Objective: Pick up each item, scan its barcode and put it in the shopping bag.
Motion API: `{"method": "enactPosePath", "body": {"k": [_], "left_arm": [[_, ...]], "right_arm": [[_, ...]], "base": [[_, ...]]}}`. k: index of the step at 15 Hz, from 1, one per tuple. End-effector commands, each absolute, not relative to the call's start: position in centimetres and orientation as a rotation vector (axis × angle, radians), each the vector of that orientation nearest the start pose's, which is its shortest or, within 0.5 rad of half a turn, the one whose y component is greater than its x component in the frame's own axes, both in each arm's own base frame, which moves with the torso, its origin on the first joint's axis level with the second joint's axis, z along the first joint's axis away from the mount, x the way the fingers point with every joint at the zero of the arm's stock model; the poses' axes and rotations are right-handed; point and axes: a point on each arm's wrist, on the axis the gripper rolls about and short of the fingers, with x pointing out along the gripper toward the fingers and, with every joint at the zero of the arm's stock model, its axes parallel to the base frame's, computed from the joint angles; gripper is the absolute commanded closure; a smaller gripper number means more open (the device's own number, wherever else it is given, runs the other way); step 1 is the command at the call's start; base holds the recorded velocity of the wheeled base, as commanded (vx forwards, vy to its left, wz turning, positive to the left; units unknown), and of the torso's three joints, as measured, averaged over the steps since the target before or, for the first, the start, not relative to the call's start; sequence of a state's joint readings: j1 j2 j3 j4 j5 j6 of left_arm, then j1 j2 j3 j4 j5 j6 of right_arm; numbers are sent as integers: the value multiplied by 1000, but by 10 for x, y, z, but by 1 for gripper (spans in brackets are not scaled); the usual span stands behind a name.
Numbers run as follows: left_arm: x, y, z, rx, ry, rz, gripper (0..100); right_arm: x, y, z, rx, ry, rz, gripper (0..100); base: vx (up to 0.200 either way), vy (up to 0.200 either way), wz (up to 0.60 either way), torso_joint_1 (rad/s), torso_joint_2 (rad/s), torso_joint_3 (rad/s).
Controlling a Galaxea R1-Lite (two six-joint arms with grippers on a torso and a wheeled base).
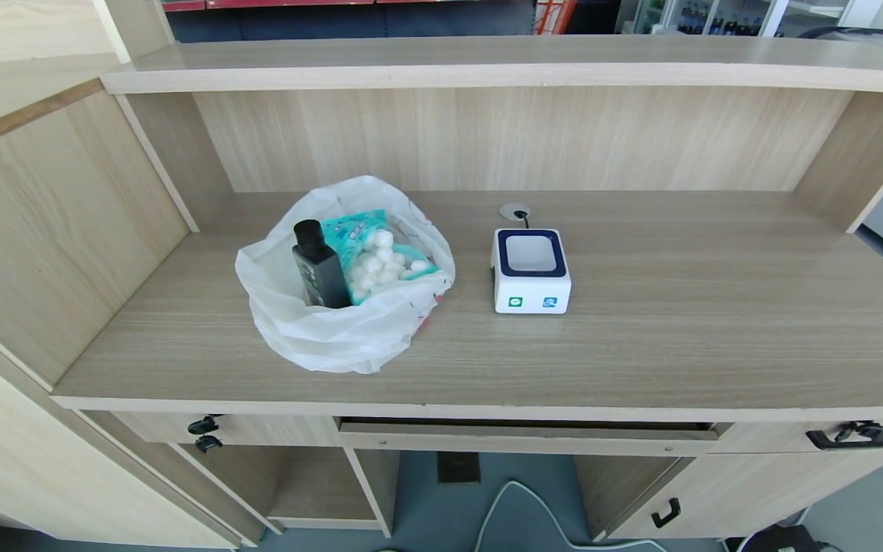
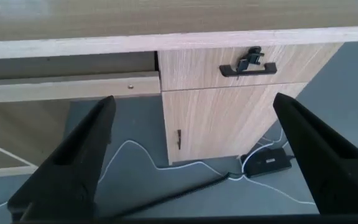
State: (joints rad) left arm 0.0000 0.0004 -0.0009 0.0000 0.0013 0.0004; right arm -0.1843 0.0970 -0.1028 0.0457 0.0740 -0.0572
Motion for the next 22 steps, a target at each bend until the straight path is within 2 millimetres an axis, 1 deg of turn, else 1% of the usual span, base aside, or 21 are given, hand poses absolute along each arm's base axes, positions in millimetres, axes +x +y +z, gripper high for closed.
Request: {"method": "enactPosePath", "body": {"k": [1, 2, 5, 9, 22], "left_arm": [[-23, 0, 75, 0, 0, 2, 0], [-23, 0, 75, 0, 0, 2, 0], [-23, 0, 76, 2, -2, 2, 0], [-23, 0, 75, 0, 0, 2, 0], [-23, 0, 75, 0, 0, 2, 0]], "right_arm": [[-22, 8, 78, -34, -21, -42, 0], [-22, 8, 79, -61, -35, -33, 0], [-22, 7, 80, -68, -40, -32, 0], [-23, 6, 79, -69, -39, 40, 0], [-23, 6, 79, -76, -40, 46, 0]], "base": [[0, 0, 0, 0, 0, 0], [0, 0, 0, 0, 0, 0], [0, 0, 0, 0, 0, 0], [0, 0, 0, 0, 0, 0], [0, 0, 0, 0, 0, 0]]}}
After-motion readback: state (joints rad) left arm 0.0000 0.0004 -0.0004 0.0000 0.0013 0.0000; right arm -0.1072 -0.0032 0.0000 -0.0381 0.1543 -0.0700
